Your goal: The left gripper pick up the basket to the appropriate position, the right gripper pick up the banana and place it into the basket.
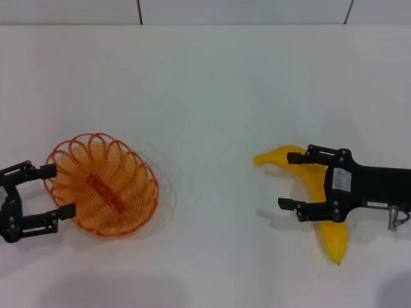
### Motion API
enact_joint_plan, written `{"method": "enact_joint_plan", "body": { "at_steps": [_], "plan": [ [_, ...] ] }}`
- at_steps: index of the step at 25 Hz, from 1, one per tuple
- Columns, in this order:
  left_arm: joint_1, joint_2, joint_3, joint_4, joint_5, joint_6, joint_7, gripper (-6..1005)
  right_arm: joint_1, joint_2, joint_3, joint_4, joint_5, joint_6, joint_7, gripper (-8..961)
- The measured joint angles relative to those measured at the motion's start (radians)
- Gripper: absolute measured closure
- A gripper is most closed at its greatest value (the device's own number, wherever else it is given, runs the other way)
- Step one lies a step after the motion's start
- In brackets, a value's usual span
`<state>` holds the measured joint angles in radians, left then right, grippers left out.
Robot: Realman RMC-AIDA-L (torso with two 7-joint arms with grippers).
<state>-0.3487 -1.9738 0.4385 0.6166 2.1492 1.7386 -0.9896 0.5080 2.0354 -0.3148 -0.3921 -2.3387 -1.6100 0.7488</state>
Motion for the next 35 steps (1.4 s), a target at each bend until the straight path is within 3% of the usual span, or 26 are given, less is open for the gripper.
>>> {"method": "enact_joint_plan", "body": {
  "at_steps": [16, 22, 25, 28, 31, 35],
  "plan": [
    [-0.042, -0.007, 0.031, -0.019, 0.020, 0.000, -0.002, 149, 0.003, 0.002, -0.003, 0.003, 0.001, 0.001, 0.000, 90],
    [-0.038, -0.007, 0.017, -0.012, -0.040, 0.024, -0.017, 150, -0.003, 0.002, 0.005, 0.001, 0.002, 0.000, 0.000, 90],
    [-0.037, -0.004, 0.018, 0.043, -0.147, 0.036, -0.131, 149, -0.003, 0.001, 0.006, 0.000, 0.003, -0.004, 0.000, 90],
    [-0.054, 0.002, 0.024, 0.181, -0.205, 0.037, -0.360, 148, 0.002, 0.000, 0.008, 0.000, 0.004, -0.006, 0.003, 90],
    [-0.091, 0.016, 0.026, 0.306, -0.179, 0.008, -0.607, 149, 0.008, 0.000, 0.008, -0.001, 0.008, -0.004, 0.003, 90],
    [-0.197, 0.094, 0.034, 0.358, -0.057, -0.027, -0.873, 149, 0.009, 0.000, 0.008, -0.001, 0.027, -0.004, 0.002, 90]
  ]
}}
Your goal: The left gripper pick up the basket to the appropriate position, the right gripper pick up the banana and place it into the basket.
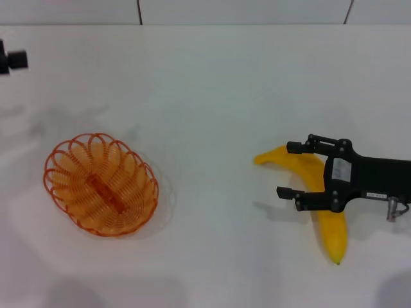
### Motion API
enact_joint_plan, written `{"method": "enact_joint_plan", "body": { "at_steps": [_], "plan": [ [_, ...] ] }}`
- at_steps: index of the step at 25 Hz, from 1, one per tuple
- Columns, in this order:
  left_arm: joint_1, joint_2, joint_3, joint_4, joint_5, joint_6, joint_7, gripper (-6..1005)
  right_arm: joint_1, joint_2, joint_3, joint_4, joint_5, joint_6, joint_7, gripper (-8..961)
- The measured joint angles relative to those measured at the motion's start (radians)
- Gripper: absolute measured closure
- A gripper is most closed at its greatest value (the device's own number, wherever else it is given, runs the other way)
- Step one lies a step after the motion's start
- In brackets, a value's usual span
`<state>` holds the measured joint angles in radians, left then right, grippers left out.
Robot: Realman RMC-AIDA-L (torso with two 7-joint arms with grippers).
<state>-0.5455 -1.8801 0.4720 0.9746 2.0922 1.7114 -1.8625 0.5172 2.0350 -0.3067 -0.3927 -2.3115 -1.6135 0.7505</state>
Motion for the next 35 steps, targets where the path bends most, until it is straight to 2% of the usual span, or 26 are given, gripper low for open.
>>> {"method": "enact_joint_plan", "body": {
  "at_steps": [3, 4, 6, 8, 9, 11, 16, 18, 21, 25, 35],
  "plan": [
    [-0.075, 0.079, 0.071, -0.006, 0.082, 0.018, -0.074, 150, 0.006, -0.001, 0.000, 0.000, 0.002, 0.000, 0.003, 90],
    [-0.087, 0.096, 0.107, -0.006, 0.099, 0.025, -0.089, 149, 0.008, -0.001, -0.001, 0.000, 0.002, -0.001, 0.004, 90],
    [-0.106, 0.126, 0.198, -0.002, 0.138, 0.028, -0.103, 148, 0.012, -0.001, -0.004, 0.000, 0.002, -0.001, 0.005, 90],
    [-0.119, 0.133, 0.260, 0.005, 0.190, 0.022, -0.100, 149, 0.015, -0.001, -0.005, 0.000, 0.002, -0.005, 0.007, 90],
    [-0.125, 0.128, 0.276, 0.009, 0.221, 0.016, -0.091, 149, 0.016, -0.002, -0.005, 0.000, 0.002, -0.008, 0.007, 90],
    [-0.130, 0.104, 0.289, 0.027, 0.276, 0.003, -0.052, 150, 0.020, -0.002, -0.005, 0.002, 0.002, -0.009, 0.009, 90],
    [-0.111, -0.025, 0.287, 0.122, 0.377, -0.050, 0.167, 153, 0.023, -0.002, -0.006, 0.006, 0.002, -0.010, 0.010, 90],
    [-0.109, -0.060, 0.306, 0.136, 0.388, -0.071, 0.224, 156, 0.023, -0.003, -0.006, 0.006, 0.001, -0.009, 0.013, 90],
    [-0.112, -0.076, 0.349, 0.122, 0.411, -0.097, 0.237, 163, 0.026, -0.003, -0.008, 0.007, -0.002, -0.007, 0.019, 90],
    [-0.124, -0.084, 0.361, 0.078, 0.439, -0.135, 0.238, 173, 0.028, -0.002, -0.009, 0.006, -0.003, -0.006, 0.019, 90],
    [-0.200, -0.066, 0.363, -0.095, 0.444, -0.193, 0.249, 196, 0.036, -0.001, -0.009, 0.008, -0.005, -0.007, 0.020, 90]
  ]
}}
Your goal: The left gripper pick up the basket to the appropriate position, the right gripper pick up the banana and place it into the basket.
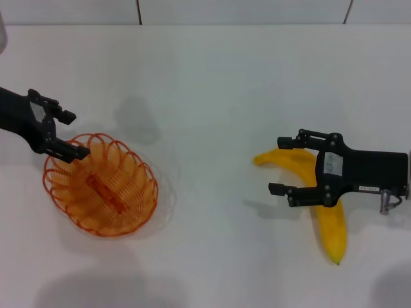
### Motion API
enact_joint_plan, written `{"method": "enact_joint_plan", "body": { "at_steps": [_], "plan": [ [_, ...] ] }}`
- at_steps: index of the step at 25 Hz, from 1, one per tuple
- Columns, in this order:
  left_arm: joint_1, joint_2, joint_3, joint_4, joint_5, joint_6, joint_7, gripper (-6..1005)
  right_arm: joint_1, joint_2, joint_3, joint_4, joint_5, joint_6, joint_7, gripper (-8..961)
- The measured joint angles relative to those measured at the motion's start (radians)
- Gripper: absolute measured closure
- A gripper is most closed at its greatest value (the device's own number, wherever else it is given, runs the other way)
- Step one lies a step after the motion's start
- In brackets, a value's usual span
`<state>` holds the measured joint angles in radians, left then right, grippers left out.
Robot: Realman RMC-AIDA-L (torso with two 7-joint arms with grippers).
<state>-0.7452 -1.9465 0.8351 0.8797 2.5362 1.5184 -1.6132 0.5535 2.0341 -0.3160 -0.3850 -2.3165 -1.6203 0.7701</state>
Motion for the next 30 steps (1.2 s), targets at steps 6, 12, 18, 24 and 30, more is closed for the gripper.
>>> {"method": "enact_joint_plan", "body": {
  "at_steps": [6, 12, 18, 24, 30],
  "plan": [
    [-0.019, 0.005, 0.001, -0.055, 0.029, -0.048, -0.001, 210, 0.004, 0.001, 0.000, 0.001, -0.002, -0.001, 0.000, 90],
    [-0.032, -0.006, 0.003, -0.079, 0.042, -0.087, -0.001, 225, 0.011, 0.002, 0.000, 0.002, -0.003, 0.001, 0.009, 90],
    [-0.046, -0.015, 0.031, -0.114, 0.050, -0.118, -0.001, 239, 0.013, 0.000, -0.001, 0.002, -0.003, 0.005, 0.023, 91],
    [-0.046, -0.032, 0.058, -0.113, 0.050, -0.140, -0.006, 253, 0.012, 0.000, -0.002, 0.002, -0.003, 0.007, 0.024, 91],
    [-0.046, -0.042, 0.076, -0.110, 0.050, -0.162, -0.011, 267, 0.009, 0.000, -0.002, 0.002, -0.003, 0.007, 0.024, 91]
  ]
}}
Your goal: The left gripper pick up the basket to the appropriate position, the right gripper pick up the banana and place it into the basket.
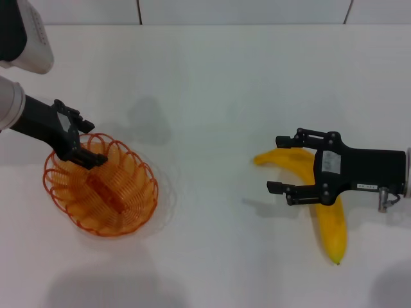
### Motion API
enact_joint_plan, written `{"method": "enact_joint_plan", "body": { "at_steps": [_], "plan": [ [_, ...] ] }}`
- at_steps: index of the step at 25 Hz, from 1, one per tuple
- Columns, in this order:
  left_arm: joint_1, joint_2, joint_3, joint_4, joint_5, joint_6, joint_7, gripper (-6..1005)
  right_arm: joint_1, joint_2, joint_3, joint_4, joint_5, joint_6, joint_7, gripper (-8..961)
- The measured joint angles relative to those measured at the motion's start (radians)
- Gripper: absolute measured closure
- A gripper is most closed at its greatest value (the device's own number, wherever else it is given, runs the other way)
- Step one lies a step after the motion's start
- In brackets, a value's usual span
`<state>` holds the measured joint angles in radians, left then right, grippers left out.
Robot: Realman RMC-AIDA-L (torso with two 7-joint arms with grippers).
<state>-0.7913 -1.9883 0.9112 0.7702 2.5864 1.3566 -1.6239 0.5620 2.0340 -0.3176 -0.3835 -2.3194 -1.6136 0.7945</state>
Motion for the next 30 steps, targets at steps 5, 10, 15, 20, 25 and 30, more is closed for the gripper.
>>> {"method": "enact_joint_plan", "body": {
  "at_steps": [5, 10, 15, 20, 25, 30],
  "plan": [
    [0.001, -0.001, 0.000, 0.001, 0.001, -0.006, -0.007, 279, -0.002, 0.000, 0.000, 0.000, 0.000, 0.000, 0.000, 91],
    [0.000, 0.001, 0.000, 0.002, 0.016, -0.008, -0.017, 440, -0.002, 0.000, 0.000, 0.000, 0.000, 0.000, 0.000, 91],
    [0.000, 0.007, -0.007, 0.003, 0.016, -0.022, -0.041, 586, -0.002, 0.000, 0.000, 0.000, 0.000, 0.000, 0.000, 91],
    [-0.001, 0.007, -0.002, 0.003, 0.019, -0.037, -0.048, 699, -0.002, 0.000, 0.000, 0.000, 0.002, 0.000, 0.000, 91],
    [-0.002, 0.010, -0.006, 0.003, 0.023, -0.034, -0.051, 824, -0.003, 0.000, 0.000, 0.000, 0.005, 0.000, 0.000, 91],
    [-0.003, 0.011, -0.006, 0.004, 0.023, -0.030, -0.053, 919, -0.004, 0.000, 0.000, 0.000, 0.003, 0.000, 0.000, 91]
  ]
}}
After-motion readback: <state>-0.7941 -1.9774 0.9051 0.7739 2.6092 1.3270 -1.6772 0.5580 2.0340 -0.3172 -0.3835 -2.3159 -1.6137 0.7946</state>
